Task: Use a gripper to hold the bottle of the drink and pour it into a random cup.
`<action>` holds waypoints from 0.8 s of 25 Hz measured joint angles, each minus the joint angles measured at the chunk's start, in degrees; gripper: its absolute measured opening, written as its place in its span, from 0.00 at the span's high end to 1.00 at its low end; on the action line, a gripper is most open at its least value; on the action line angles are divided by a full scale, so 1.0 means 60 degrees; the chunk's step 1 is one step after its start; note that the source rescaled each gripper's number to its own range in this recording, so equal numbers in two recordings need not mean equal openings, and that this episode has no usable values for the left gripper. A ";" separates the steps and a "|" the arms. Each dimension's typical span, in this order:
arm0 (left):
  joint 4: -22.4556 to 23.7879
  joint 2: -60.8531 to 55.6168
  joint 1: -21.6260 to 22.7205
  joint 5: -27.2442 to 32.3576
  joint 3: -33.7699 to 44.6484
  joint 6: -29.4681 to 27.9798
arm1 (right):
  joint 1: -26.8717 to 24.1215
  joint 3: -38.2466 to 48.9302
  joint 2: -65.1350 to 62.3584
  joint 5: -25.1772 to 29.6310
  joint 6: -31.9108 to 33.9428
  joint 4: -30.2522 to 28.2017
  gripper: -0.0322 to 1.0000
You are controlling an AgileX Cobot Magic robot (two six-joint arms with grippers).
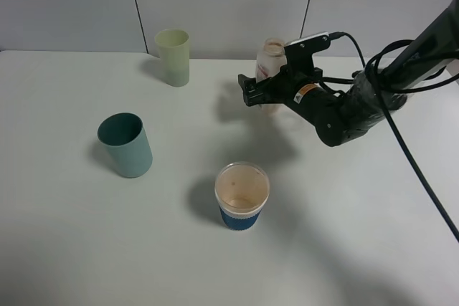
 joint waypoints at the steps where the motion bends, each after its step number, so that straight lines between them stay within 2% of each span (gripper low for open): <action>1: 0.0000 0.0000 0.0000 0.0000 0.0000 0.0000 | 0.0000 0.0007 -0.0149 0.0075 0.0000 -0.0008 0.00; 8: 0.0000 0.0000 0.0000 0.0000 0.0000 0.0000 | 0.0000 0.0026 -0.1705 0.0906 0.0000 -0.0182 0.00; 14: 0.0000 0.0000 0.0000 0.0000 0.0000 0.0000 | 0.0000 0.0026 -0.3659 0.2009 -0.0124 -0.0218 0.00; 20: 0.0000 0.0000 0.0000 0.0000 0.0000 0.0000 | 0.0000 0.0027 -0.5709 0.3210 -0.1435 -0.0218 0.00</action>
